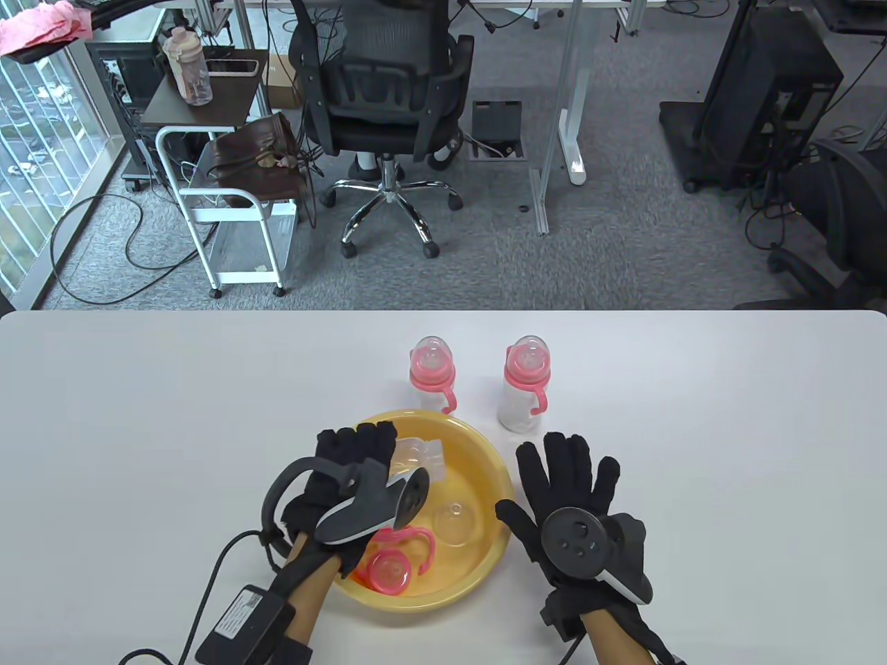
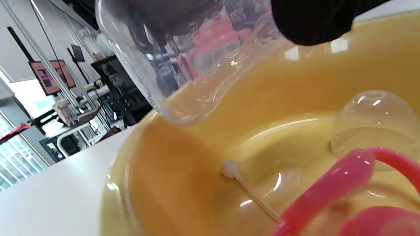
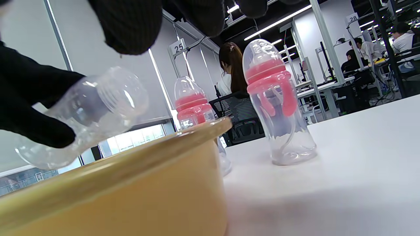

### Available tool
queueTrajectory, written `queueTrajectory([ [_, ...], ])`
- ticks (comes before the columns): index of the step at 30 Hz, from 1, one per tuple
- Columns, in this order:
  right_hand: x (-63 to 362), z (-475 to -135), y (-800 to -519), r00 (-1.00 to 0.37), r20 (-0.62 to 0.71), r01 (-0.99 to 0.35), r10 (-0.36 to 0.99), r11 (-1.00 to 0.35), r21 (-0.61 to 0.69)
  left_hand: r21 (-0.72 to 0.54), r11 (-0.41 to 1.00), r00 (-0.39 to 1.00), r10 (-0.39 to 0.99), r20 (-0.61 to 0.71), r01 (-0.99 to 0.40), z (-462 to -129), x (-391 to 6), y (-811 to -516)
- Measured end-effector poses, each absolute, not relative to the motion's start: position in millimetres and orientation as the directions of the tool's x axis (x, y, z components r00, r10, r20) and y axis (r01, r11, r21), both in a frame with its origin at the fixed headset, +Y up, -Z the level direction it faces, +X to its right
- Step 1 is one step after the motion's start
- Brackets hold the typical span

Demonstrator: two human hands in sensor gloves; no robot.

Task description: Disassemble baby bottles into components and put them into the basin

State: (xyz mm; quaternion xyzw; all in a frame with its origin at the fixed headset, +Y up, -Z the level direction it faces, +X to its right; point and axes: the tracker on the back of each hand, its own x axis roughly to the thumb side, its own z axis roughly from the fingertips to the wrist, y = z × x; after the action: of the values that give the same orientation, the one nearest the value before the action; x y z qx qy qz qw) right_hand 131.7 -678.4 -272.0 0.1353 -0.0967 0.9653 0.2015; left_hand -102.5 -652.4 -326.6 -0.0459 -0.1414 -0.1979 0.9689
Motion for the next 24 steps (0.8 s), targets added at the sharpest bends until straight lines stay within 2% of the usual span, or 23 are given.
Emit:
queueTrajectory([
  [4, 138, -273, -678, -0.868, 0.283, -0.454, 0.408, -0.883, -0.119, -0.196, 0.872, 0.881, -0.392, 0.265, 0.448, -352, -81, -680],
  [8, 139, -273, -677, -0.868, 0.280, -0.454, 0.409, -0.883, -0.119, -0.256, 0.829, 0.861, -0.432, 0.269, 0.497, -363, -71, -698],
  [11, 138, -273, -677, -0.869, 0.285, -0.451, 0.404, -0.884, -0.122, -0.322, 0.824, 0.880, -0.394, 0.265, 0.466, -368, -67, -709],
  [19, 136, -275, -679, -0.873, 0.281, -0.439, 0.398, -0.893, -0.098, -0.378, 0.809, 0.889, -0.370, 0.271, 0.451, -370, -65, -729],
  [24, 134, -275, -679, -0.879, 0.287, -0.423, 0.381, -0.901, -0.100, -0.379, 0.811, 0.891, -0.361, 0.275, 0.446, -370, -64, -731],
])
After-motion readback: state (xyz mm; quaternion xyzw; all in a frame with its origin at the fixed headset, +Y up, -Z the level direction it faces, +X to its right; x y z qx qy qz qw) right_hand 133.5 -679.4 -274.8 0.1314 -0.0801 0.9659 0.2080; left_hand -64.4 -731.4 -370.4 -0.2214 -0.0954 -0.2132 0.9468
